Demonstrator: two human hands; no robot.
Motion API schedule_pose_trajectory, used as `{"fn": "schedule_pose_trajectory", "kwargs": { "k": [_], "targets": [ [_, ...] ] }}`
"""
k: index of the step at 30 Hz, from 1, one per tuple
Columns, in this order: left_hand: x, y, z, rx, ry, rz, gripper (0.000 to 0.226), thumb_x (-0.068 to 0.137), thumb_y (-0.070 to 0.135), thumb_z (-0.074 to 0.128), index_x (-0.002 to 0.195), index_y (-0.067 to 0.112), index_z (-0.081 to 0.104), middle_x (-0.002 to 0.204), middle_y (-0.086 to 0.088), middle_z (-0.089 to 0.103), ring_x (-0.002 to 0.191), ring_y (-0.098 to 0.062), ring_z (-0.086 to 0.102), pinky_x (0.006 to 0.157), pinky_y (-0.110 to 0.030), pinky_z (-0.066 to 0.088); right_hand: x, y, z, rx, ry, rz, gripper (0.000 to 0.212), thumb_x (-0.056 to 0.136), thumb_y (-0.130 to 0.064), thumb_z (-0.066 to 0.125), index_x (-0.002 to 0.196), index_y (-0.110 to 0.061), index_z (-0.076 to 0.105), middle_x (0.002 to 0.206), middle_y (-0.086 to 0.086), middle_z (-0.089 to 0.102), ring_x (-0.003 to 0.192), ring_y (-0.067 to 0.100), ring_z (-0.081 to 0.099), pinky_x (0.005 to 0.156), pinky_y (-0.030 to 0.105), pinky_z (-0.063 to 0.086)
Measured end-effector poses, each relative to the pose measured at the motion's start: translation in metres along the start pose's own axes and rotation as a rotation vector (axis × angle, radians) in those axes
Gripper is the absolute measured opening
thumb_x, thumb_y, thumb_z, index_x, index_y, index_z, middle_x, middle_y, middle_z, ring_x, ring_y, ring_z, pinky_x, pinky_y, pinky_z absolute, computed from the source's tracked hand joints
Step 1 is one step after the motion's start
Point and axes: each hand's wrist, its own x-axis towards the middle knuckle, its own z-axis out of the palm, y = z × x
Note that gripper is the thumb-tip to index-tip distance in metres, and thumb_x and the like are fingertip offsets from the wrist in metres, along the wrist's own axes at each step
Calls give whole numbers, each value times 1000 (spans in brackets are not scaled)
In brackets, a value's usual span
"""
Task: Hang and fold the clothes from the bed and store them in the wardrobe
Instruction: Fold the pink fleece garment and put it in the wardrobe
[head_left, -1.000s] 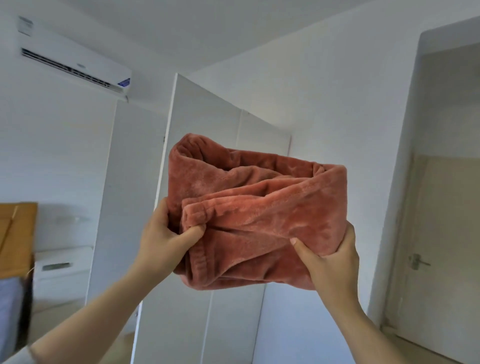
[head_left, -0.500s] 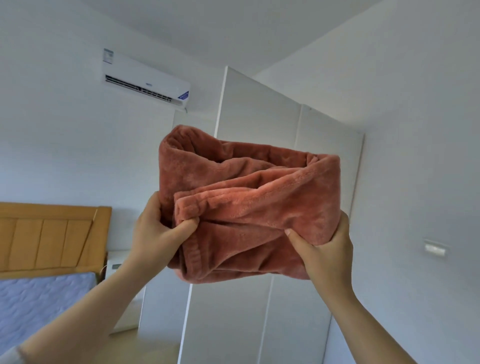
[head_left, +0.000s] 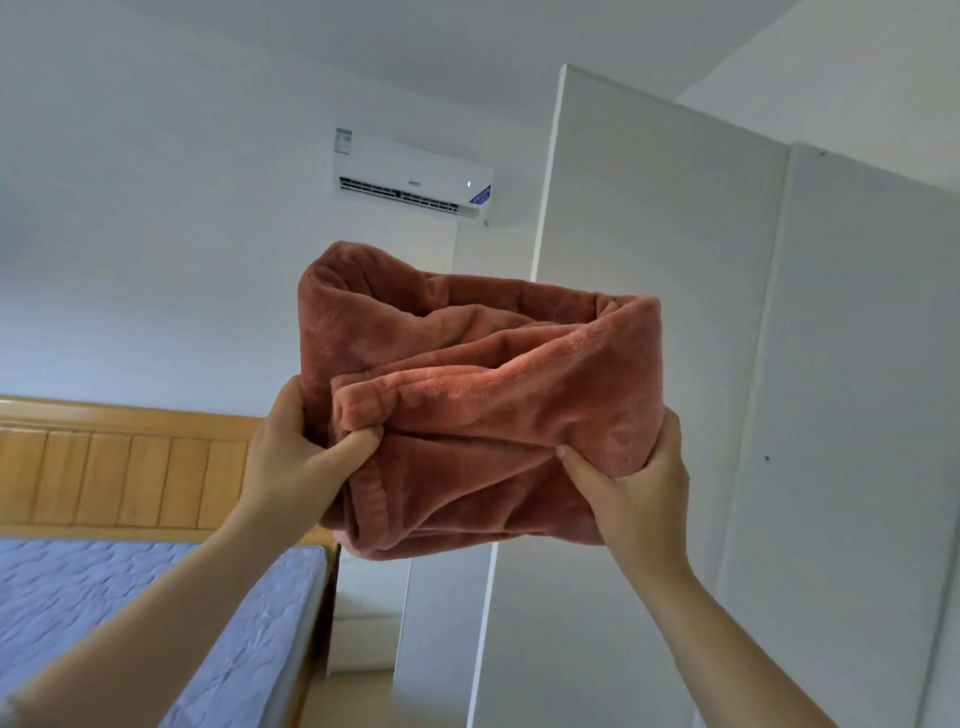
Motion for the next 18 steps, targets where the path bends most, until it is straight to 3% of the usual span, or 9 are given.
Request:
{"fn": "schedule_pose_trajectory", "kwargs": {
  "k": [7,18],
  "targets": [
    [36,-19,-9,159,150,18,43,48,58,70,89,54,55,93,14,68,89,-13,66,83,-47,55,35,47,76,169,-94,12,76,58,-53,88,120,-42,45,107,-28,59,97,-10,58,73,4,46],
    [104,-83,-47,225,238,58,45,49,56,70,91,47,56,93,14,67,88,-11,65,79,-42,56,54,80,208,261,-122,4,73,57,-54,87,115,-48,41,105,-31,56,96,-13,56,76,10,43]
  ]
}}
